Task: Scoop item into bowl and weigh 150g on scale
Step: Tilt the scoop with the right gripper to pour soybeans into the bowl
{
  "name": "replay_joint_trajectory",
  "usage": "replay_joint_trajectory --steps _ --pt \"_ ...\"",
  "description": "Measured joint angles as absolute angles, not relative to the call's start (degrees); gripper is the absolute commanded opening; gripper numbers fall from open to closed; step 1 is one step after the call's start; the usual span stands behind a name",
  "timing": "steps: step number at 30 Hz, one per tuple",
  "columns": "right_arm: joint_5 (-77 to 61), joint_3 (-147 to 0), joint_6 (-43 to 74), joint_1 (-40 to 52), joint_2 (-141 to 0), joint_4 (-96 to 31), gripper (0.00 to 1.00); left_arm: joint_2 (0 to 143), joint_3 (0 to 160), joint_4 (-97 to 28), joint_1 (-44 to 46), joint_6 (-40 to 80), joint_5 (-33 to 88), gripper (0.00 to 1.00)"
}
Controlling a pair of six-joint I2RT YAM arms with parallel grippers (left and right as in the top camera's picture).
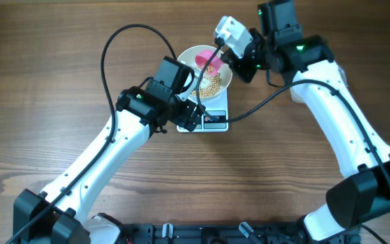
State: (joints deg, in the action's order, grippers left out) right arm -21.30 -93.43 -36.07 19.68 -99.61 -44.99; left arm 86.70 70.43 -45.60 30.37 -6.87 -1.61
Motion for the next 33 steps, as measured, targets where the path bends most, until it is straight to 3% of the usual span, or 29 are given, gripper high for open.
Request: replay_joint_trajectory --steps 33 --pt "-15.35 -93.6 -35.79 22.48 -98.63 -47.4 0.04 86.7 70.43 -45.58 30.37 -6.87 -1.61 1.0"
